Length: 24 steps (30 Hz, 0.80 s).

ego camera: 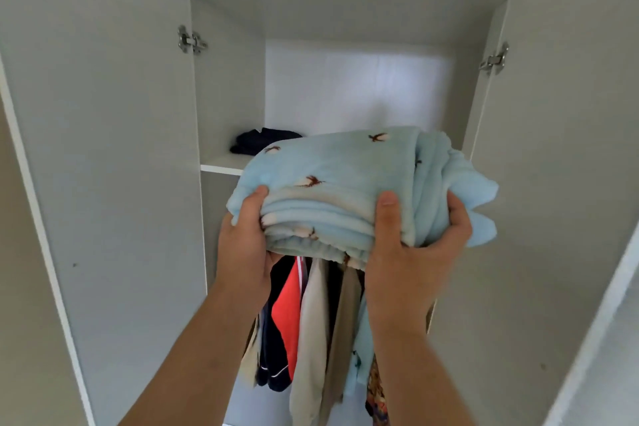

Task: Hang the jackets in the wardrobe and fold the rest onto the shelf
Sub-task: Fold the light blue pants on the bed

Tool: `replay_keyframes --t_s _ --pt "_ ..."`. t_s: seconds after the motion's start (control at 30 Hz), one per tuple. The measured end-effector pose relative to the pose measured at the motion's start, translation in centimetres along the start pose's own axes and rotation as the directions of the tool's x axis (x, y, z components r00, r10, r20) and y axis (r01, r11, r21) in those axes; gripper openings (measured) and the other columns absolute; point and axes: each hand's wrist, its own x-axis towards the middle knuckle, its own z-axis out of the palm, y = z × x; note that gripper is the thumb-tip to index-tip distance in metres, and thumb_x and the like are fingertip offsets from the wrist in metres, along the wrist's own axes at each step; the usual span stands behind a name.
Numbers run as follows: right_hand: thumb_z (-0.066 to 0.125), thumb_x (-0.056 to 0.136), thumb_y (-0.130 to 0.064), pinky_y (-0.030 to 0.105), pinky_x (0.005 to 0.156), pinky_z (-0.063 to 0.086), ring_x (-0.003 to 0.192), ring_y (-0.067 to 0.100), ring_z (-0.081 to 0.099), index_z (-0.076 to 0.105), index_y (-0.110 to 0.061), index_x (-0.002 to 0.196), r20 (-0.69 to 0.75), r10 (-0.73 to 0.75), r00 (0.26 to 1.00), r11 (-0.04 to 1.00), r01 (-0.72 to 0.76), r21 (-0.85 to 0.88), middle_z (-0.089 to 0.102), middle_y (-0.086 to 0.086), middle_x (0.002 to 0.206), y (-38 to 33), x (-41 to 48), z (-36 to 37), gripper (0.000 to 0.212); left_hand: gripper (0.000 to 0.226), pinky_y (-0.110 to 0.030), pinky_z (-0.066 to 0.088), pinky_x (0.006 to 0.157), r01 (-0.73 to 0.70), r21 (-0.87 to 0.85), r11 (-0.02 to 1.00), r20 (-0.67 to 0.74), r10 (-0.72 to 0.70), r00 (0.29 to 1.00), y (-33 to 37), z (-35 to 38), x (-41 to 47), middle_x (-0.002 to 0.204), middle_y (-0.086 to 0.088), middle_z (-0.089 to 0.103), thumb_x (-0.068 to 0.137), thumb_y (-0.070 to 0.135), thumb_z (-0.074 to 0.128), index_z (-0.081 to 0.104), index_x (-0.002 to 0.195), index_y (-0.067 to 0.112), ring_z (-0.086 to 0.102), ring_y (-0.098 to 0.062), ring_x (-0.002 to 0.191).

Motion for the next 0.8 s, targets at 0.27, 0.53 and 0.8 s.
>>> replay_keyframes --t_s 0.27,0.53,0.8 --pt "0.076 0.079 -0.059 0.018 0.086 0.057 0.107 -0.009 0.06 0.04 -0.047 0.136 -0.102 0.047 0.994 0.997 -0.053 -0.056 0.058 -0.023 0.126 11.1 9.1 9.2 0.068 0.043 -0.046 0.059 0.087 0.018 0.056 0.998 0.056 -0.021 0.998 -3.1 2.5 17.8 0.111 -0.01 0.075 0.09 0.043 0.068 0.068 0.122 0.014 0.074 -0.028 0.1" --pt "0.074 0.084 -0.056 0.007 0.078 0.052 0.101 -0.012 0.06 0.043 -0.034 0.139 -0.068 -0.016 0.998 0.995 0.009 -0.096 0.059 -0.021 0.122 18.4 21.7 13.2 0.067 0.055 -0.048 0.06 0.087 -0.012 0.091 0.996 0.099 0.003 0.995 -7.7 9.0 30.7 0.112 -0.006 0.075 0.083 0.053 0.072 0.063 0.126 0.02 0.073 -0.025 0.101" --pt "0.064 0.085 -0.069 0.022 0.081 0.054 0.101 -0.002 0.064 0.037 -0.042 0.138 0.036 -0.012 0.999 0.973 0.02 -0.228 0.061 -0.021 0.12 25.7 33.7 14.0 0.066 0.065 -0.048 0.06 0.087 -0.118 0.305 0.945 0.133 0.08 0.988 -12.3 15.1 40.8 0.106 -0.002 0.075 0.074 0.07 0.069 0.065 0.117 0.022 0.074 -0.021 0.097"
